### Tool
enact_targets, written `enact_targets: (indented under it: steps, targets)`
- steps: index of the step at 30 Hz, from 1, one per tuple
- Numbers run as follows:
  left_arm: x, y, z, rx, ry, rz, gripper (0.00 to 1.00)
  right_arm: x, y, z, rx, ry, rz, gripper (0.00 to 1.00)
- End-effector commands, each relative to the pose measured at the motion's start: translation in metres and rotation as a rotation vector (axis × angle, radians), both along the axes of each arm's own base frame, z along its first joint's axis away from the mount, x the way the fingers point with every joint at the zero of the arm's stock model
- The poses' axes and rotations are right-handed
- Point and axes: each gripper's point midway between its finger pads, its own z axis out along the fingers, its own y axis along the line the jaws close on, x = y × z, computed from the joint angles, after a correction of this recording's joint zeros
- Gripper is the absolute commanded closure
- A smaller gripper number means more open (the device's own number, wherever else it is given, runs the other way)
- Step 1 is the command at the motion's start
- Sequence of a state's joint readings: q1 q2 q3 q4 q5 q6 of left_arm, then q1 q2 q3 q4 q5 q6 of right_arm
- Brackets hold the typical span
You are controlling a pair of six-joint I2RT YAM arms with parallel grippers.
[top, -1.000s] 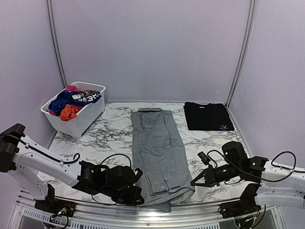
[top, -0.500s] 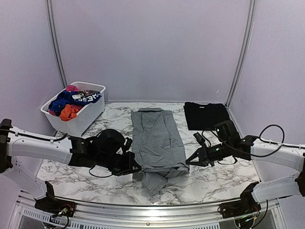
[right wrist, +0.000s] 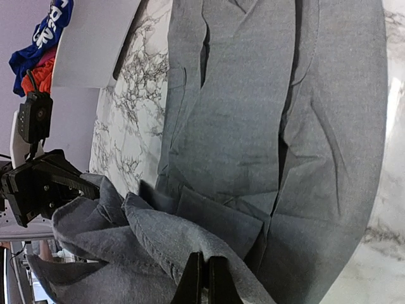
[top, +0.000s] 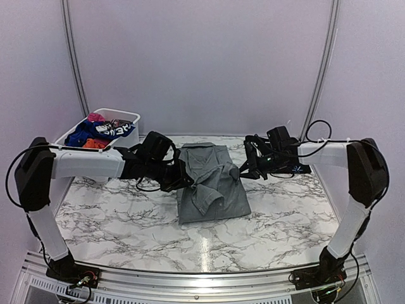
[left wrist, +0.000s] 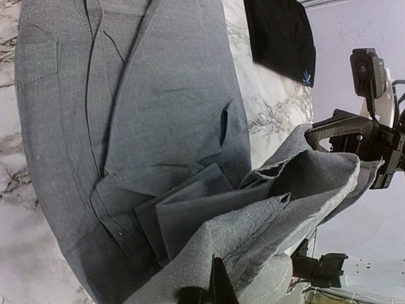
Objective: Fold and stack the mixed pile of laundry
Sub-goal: Fold the rectangle-folded shirt at the center of the board.
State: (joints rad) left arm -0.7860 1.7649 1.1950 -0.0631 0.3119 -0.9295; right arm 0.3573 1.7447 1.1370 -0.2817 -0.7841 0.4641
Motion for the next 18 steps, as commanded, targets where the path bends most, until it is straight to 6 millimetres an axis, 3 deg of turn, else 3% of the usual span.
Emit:
enact_targets:
  steps: [1, 6, 11, 18]
  targets:
    - [0.023, 0.000, -0.021, 0.032, 0.023, -0.025, 1.00, 0.034, 0.005, -0.002, 0.010, -0.054, 0.026, 1.00]
    - [0.047, 0.014, -0.046, 0.068, 0.057, 0.036, 1.00, 0.052, 0.009, -0.027, -0.009, -0.025, 0.024, 1.00]
    - [0.061, 0.020, -0.063, 0.095, 0.071, 0.074, 1.00, 0.071, -0.004, -0.034, -0.049, -0.036, -0.029, 1.00]
    - [0.079, 0.026, -0.057, 0.108, 0.035, 0.131, 1.00, 0.089, -0.010, -0.024, -0.038, -0.084, -0.054, 1.00]
